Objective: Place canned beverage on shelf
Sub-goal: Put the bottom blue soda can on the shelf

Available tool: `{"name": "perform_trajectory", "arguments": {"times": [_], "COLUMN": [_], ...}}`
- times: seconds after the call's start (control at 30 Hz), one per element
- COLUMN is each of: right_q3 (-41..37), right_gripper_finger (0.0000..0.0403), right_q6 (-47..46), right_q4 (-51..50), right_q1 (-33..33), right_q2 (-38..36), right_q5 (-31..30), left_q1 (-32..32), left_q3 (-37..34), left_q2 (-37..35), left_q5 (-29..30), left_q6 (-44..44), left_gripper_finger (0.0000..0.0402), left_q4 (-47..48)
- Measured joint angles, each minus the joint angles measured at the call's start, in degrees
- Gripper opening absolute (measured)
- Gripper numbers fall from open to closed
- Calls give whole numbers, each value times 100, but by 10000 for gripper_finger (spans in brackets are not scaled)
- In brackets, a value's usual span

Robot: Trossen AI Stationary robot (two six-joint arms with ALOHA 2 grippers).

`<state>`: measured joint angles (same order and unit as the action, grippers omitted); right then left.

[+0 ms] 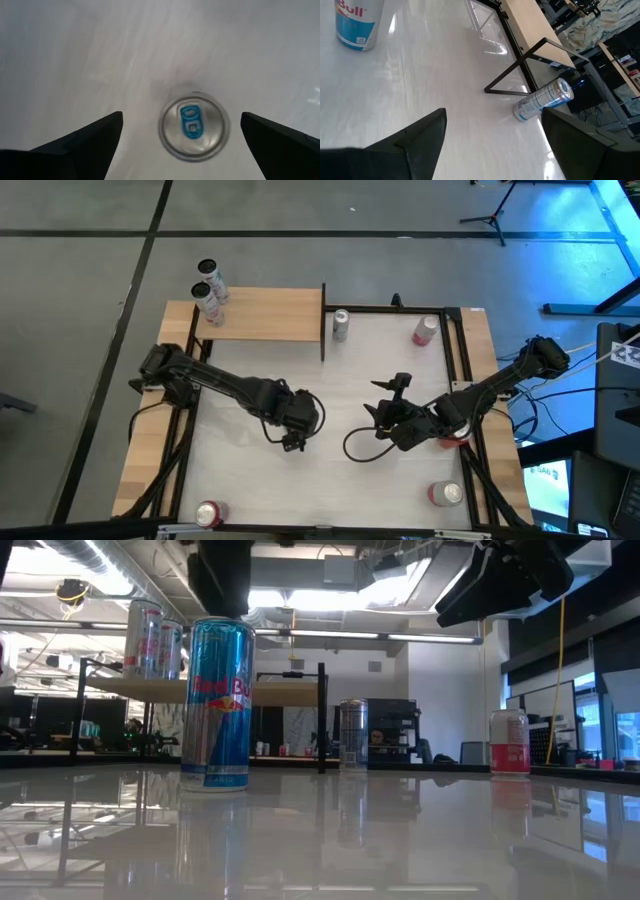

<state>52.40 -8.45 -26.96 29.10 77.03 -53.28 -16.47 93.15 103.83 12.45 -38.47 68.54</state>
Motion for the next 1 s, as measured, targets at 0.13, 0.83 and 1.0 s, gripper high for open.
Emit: {"name": "perform_trajectory", "arguments": {"times": [0.13, 0.83, 1.0], "right_q3": [2, 2, 2], "right_gripper_finger": [326, 326, 326], "right_q6": [-2, 0, 0], "right_q4": [2, 13, 13], "right_q1": [0, 0, 0], "right_q2": [0, 0, 0], "right_q5": [1, 42, 38], "left_q1": [35, 99, 98], "left_q3": [-1, -409, -409], "left_q2": [166, 363, 363], "left_q5": [-31, -320, -323], "left_q6": [2, 341, 613], "left_gripper_finger": [395, 346, 289], "left_q4": [98, -234, -289]}}
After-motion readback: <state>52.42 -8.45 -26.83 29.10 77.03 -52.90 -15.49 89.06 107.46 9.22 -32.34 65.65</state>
